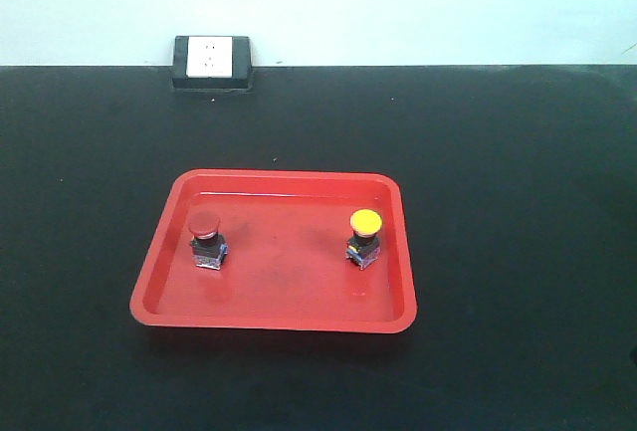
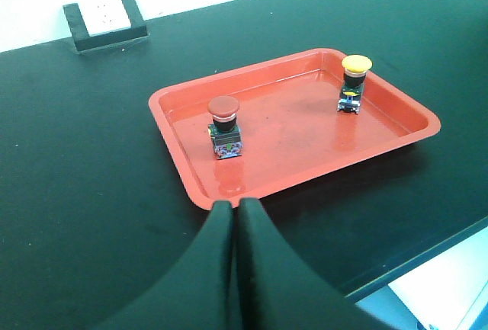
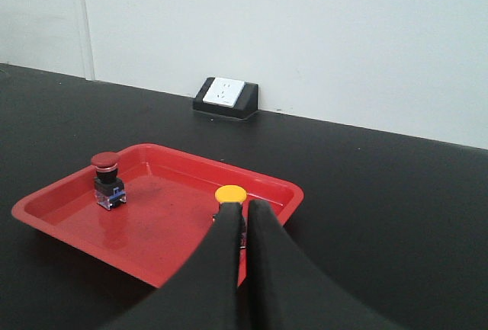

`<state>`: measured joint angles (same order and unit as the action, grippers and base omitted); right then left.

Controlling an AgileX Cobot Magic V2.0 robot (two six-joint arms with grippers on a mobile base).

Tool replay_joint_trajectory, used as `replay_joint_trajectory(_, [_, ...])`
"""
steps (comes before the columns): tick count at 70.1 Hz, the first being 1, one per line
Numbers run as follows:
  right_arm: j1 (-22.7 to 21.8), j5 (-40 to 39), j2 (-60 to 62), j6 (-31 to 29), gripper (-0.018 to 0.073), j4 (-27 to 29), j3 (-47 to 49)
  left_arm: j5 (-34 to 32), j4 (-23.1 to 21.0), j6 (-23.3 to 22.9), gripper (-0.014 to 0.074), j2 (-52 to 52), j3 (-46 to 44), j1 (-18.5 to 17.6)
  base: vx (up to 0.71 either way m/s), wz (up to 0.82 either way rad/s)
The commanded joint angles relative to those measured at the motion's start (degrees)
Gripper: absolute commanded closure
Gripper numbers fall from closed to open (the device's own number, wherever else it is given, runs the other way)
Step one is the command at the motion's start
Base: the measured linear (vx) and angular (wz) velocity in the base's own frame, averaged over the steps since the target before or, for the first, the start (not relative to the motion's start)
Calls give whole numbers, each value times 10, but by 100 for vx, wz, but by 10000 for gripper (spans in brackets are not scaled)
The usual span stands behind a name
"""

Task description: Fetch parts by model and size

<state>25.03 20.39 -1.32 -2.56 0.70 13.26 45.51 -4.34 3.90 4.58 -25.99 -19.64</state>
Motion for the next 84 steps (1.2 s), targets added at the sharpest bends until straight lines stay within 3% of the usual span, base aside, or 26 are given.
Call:
replay_joint_trajectory(1, [-1,-44,-8,-1,569,-1,15,-44,-4,-3,604,8,-13,-3,0,0])
replay_joint_trajectory(22, [-1,-43,-8,-1,569,-1,15,-48,-1,-2,603,7,-11,1,0,0])
replay_joint_trajectory(28, [-1,-41,-8,-1,569,-1,15,-86,31,-1,603,7,-11,23,0,0])
replay_joint_trajectory(49, [-1,-41,-8,-1,569,-1,15,-301,29,-4,603,-43,143,134,0,0])
replay_joint_trajectory(57, [-1,-41,-8,-1,569,-1,15,-352,29,-4,603,-62,198,168,0,0])
replay_joint_trajectory(65, [-1,-41,-8,-1,569,-1,15,-394,29,-5,603,-61,239,175,0,0])
replay_joint_trajectory(71, [-1,-41,-8,-1,569,-1,15,-446,29,-31,603,-61,268,175,0,0])
replay_joint_trajectory(84, [-1,-41,-8,-1,569,-1,15,-464,30,-44,603,-61,267,175,0,0])
